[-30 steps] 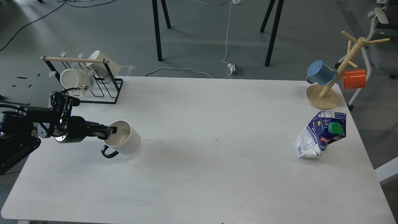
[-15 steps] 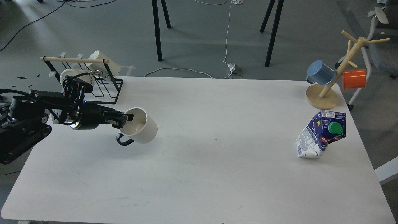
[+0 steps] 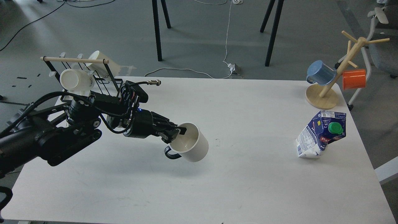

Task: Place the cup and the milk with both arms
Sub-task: 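Carry the white mug with the left gripper toward the table center, then release the mug and withdraw the left gripper toward the dish rack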

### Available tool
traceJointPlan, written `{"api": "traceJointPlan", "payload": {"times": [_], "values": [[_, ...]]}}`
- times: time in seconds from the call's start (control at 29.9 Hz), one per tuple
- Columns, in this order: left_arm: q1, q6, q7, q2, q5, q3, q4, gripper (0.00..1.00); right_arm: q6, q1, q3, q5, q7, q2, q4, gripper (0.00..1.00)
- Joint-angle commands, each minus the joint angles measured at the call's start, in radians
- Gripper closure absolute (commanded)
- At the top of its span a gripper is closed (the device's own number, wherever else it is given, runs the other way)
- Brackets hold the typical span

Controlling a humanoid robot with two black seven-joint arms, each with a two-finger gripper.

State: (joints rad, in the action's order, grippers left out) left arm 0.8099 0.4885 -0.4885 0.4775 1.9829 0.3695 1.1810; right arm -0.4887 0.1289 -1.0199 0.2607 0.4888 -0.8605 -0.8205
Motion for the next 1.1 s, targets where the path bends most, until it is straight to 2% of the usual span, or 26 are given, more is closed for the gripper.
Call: {"api": "traceJointPlan", "payload": {"times": [0.0, 0.23, 0.33, 0.57, 0.8, 0.9, 1.0, 1.04, 1.07], "values": [[-0.012, 0.000, 0.000, -0.068, 0.039, 0.002, -0.015, 1.00, 0.000, 0.000, -0.002, 0.002, 0.000, -0.006, 0.000, 0.04], [-0.032, -0.008, 0.000, -0.203, 0.088, -0.004, -0.159, 1.00, 0.000, 0.000, -0.003, 0.002, 0.000, -0.006, 0.003, 0.04], [-0.046, -0.008, 0.000, -0.240, 0.089, -0.004, -0.181, 0.98, 0.000, 0.002, -0.003, 0.002, 0.000, -0.006, 0.017, 0.04], [-0.058, -0.007, 0.000, -0.260, 0.086, -0.004, -0.207, 0.84, 0.000, 0.002, -0.003, 0.002, 0.000, -0.017, 0.020, 0.04], [-0.075, -0.004, 0.000, -0.249, 0.086, -0.004, -0.208, 0.76, 0.000, 0.000, -0.002, 0.002, 0.000, -0.017, 0.021, 0.04], [-0.078, -0.005, 0.000, -0.241, 0.080, 0.000, -0.208, 0.64, 0.000, 0.000, -0.002, 0.002, 0.000, -0.017, 0.026, 0.04], [-0.080, -0.008, 0.000, -0.238, 0.059, 0.014, -0.208, 0.27, 0.000, 0.000, -0.003, 0.002, 0.000, -0.017, 0.029, 0.04], [-0.080, -0.008, 0.000, -0.238, 0.028, 0.025, -0.208, 0.21, 0.000, 0.000, -0.003, 0.002, 0.000, -0.017, 0.027, 0.04], [-0.080, -0.007, 0.000, -0.232, -0.022, 0.040, -0.207, 0.21, 0.000, 0.000, -0.003, 0.002, 0.000, -0.017, 0.027, 0.04]]}}
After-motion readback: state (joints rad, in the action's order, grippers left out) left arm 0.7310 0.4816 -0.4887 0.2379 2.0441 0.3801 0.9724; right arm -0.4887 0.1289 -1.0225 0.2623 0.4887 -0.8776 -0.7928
